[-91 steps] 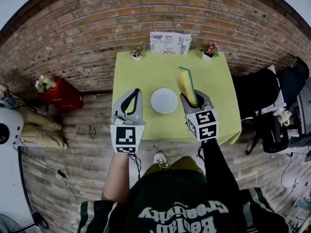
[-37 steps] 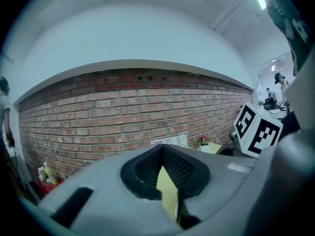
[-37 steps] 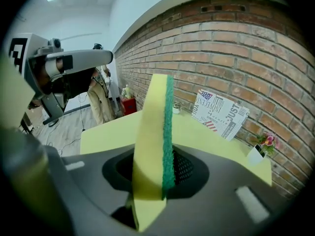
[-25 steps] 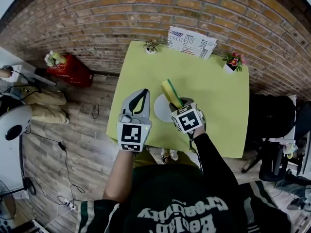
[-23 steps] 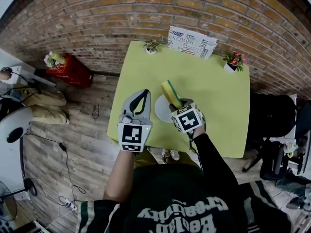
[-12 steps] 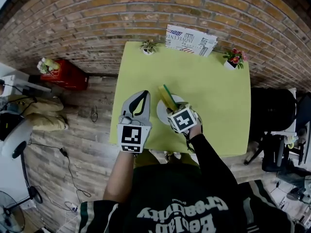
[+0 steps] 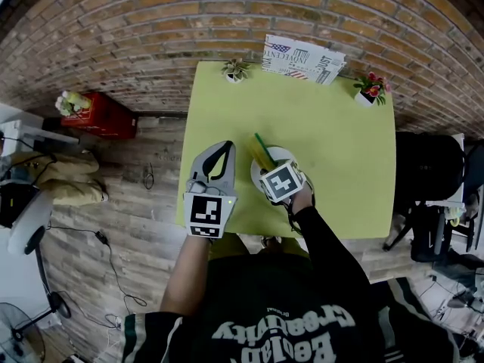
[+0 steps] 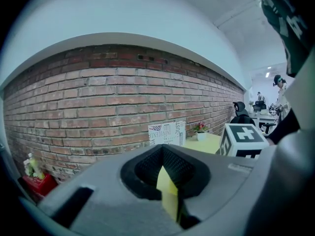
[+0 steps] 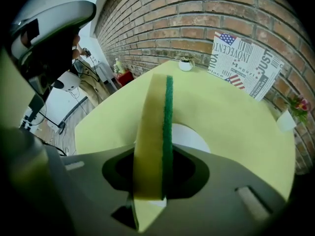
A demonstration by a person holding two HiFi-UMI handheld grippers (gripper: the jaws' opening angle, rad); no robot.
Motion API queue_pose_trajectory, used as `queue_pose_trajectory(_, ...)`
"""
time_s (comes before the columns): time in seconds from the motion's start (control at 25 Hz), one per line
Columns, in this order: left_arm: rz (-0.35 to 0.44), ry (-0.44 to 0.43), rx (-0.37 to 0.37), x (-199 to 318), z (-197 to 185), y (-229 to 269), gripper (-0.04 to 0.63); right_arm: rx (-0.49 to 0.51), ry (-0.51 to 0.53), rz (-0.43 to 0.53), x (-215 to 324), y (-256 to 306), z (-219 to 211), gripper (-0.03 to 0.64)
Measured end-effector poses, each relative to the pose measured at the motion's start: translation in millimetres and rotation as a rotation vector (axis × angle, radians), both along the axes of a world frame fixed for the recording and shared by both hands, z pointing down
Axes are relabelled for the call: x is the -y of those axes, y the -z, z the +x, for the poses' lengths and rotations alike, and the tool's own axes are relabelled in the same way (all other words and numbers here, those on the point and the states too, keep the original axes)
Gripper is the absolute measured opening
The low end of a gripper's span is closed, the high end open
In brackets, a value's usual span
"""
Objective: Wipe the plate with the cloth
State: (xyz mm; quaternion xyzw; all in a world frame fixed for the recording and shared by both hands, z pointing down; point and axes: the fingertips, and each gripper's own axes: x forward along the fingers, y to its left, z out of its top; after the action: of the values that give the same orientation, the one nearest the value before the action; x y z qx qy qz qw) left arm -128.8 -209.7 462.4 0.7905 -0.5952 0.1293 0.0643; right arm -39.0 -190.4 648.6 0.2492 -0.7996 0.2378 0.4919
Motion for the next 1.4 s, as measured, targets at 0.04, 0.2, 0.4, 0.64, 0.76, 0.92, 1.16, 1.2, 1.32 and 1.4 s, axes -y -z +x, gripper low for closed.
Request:
queue_pose_trajectory(0.04, 0.0, 0.002, -0.002, 0.4, -2.2, -0.3, 0.008, -0.005, -0.001, -0.006, -1.0, -2.1, -1.0, 0.133)
queue_pose_trajectory(0.2, -0.003, 0.011, -0.008, -0.4, -10.6, -1.6, 0.008, -0.03, -0.007, -0.083, -15.3, -15.6, -2.5, 0.133)
queue_pose_trajectory(0.4, -0.008, 0.02, -0.009, -2.0, -16.7, -3.7, 0.008, -0.033, -0.006, -0.059, -10.2, -18.2, -6.0, 0.134)
queue_pose_trajectory(0.64, -0.014, 0.018, -0.016, -3.8, -15.6, -5.9, 0.008, -0.062, -0.036, -0.081, -11.9, -18.0, 1.4, 0.135)
queue_pose_trajectory(0.76, -0.011, 0.012, -0.017, -3.1, -11.6, -4.9, 0.008, -0.064, -0.05, -0.069, -6.8, -17.2, 7.0, 0.135)
queue_pose_trajectory(0.92, -0.007, 0.003, -0.017, -1.7, -5.0, -3.0, 0.008, -0.077, -0.088, -0.064, -0.1, -15.8, 22.2, 0.135)
queue_pose_trajectory(1.16, 0.003, -0.02, -0.017, 4.4, 8.9, 0.1, 0.008, -0.09, -0.14, -0.061, 6.8, -16.0, 46.3, 0.135)
queue_pose_trajectory(1.2, 0.005, -0.026, -0.019, 5.4, 12.5, 0.7, 0.008, -0.092, -0.147, -0.061, 7.5, -16.1, 50.8, 0.135)
queue_pose_trajectory(1.32, 0.011, -0.042, -0.02, 8.4, 22.9, 2.1, 0.008, -0.098, -0.172, -0.062, 9.4, -15.8, 64.7, 0.135)
queue_pose_trajectory(1.4, 0.011, -0.054, -0.019, 10.7, 28.7, 2.4, 0.008, -0.113, -0.191, -0.061, 10.8, -15.6, 75.5, 0.135)
